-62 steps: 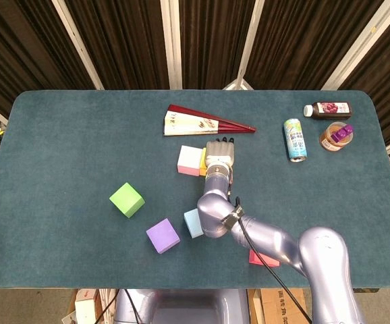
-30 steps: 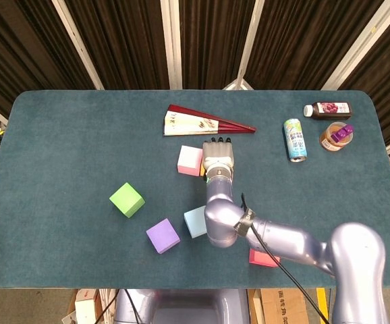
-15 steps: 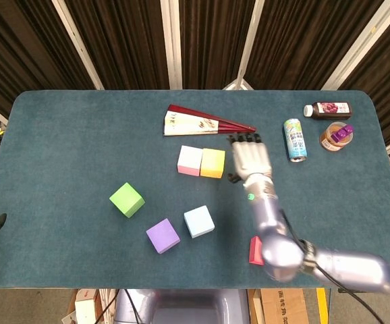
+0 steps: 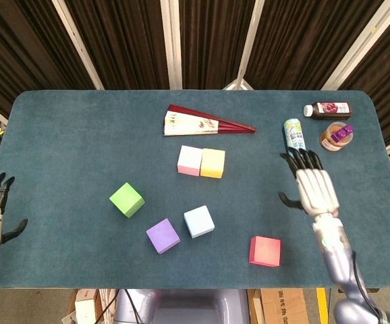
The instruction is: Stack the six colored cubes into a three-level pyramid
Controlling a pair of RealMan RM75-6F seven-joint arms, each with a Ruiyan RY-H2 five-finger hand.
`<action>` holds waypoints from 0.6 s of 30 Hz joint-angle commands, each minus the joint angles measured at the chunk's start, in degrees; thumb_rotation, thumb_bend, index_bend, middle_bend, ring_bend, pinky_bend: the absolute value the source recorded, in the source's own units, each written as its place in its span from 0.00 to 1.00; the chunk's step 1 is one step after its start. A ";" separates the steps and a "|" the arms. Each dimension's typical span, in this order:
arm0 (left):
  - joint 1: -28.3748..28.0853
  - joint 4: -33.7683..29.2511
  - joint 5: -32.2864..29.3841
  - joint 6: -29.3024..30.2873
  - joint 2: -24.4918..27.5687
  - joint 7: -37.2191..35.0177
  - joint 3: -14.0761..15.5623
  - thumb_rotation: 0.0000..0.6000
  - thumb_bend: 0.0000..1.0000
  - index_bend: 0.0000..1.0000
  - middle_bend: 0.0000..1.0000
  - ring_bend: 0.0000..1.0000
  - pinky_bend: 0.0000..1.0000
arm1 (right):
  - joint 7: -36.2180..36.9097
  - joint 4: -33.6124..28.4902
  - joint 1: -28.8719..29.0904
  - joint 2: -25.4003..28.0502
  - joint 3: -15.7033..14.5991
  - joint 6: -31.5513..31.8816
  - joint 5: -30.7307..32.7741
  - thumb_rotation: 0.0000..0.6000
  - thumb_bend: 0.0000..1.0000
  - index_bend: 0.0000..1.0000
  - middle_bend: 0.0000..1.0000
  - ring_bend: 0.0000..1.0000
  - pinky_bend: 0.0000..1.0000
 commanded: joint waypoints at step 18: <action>-12.05 -16.37 -10.08 -21.32 14.08 10.71 -3.86 1.00 0.21 0.03 0.00 0.00 0.01 | 6.38 14.60 -12.55 -6.09 -13.25 12.48 -15.80 1.00 0.20 0.02 0.03 0.00 0.00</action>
